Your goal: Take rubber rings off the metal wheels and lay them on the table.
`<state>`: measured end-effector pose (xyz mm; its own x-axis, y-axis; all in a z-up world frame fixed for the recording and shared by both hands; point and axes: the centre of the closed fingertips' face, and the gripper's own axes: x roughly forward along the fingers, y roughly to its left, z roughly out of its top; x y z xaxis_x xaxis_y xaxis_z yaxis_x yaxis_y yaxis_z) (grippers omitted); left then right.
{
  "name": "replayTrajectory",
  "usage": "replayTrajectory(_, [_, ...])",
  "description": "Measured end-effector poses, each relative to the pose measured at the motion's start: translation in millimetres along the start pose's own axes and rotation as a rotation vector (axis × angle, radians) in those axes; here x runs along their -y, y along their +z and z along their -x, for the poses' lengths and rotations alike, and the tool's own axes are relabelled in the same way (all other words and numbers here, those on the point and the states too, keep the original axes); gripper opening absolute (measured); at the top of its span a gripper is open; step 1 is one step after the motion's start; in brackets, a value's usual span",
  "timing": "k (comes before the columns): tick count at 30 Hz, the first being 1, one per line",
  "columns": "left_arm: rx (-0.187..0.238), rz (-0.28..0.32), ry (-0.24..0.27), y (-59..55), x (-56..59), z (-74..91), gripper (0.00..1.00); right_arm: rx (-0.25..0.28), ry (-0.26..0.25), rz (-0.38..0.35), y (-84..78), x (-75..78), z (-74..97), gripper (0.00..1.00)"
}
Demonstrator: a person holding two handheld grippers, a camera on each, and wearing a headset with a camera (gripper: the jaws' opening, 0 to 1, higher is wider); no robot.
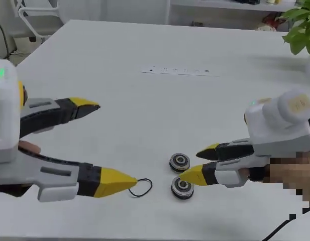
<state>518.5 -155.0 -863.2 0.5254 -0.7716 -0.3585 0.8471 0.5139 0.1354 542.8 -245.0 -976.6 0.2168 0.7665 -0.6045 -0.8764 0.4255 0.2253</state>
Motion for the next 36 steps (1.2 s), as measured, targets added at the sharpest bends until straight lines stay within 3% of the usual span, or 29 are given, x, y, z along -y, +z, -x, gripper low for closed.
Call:
replayTrajectory(4, [-0.024,-0.059,-0.040,7.3,1.8,-19.3,0.84,-0.044,0.011,0.036,-10.3,-0.9,-3.2,0.44])
replayTrajectory(7, [-0.014,-0.105,-0.071,15.0,5.8,-36.4,0.82,-0.083,0.015,0.052,-19.5,-0.5,-5.7,0.42])
replayTrajectory(9, [-0.005,-0.126,-0.116,19.0,15.0,-51.3,0.77,-0.094,0.019,0.055,-23.0,0.6,-7.7,0.40])
replayTrajectory(12, [-0.008,-0.143,-0.160,20.3,20.4,-70.3,0.73,-0.117,0.028,0.049,-29.9,1.0,-10.1,0.39])
replayTrajectory(15, [0.023,-0.147,-0.200,27.1,27.0,-89.2,0.73,-0.141,0.031,0.057,-36.0,0.5,-11.1,0.38])
replayTrajectory(19, [0.044,-0.147,-0.224,25.5,30.3,-107.5,0.67,-0.148,0.037,0.062,-38.1,0.1,-12.1,0.36])
replayTrajectory(24, [0.025,-0.107,-0.242,2.0,32.0,-122.1,0.60,-0.160,0.042,0.081,-42.5,0.3,-13.8,0.33])
replayTrajectory(27, [-0.003,-0.095,-0.222,-21.4,30.2,-125.8,0.55,-0.165,0.036,0.082,-44.1,1.4,-15.4,0.33])
replayTrajectory(29, [-0.049,-0.075,-0.197,-42.4,26.5,-126.9,0.51,-0.172,0.033,0.086,-46.0,1.6,-17.5,0.33])
replayTrajectory(30, [-0.084,-0.088,-0.216,-53.3,28.9,-127.2,0.50,-0.179,0.035,0.092,-47.4,1.0,-18.6,0.33])
replayTrajectory(32, [-0.113,-0.127,-0.234,-61.6,31.2,-128.0,0.49,-0.183,0.037,0.096,-47.9,0.5,-19.1,0.33])
replayTrajectory(36, [-0.113,-0.072,-0.269,-69.1,39.5,-132.2,0.45,-0.181,0.034,0.101,-47.4,1.4,-19.4,0.32])
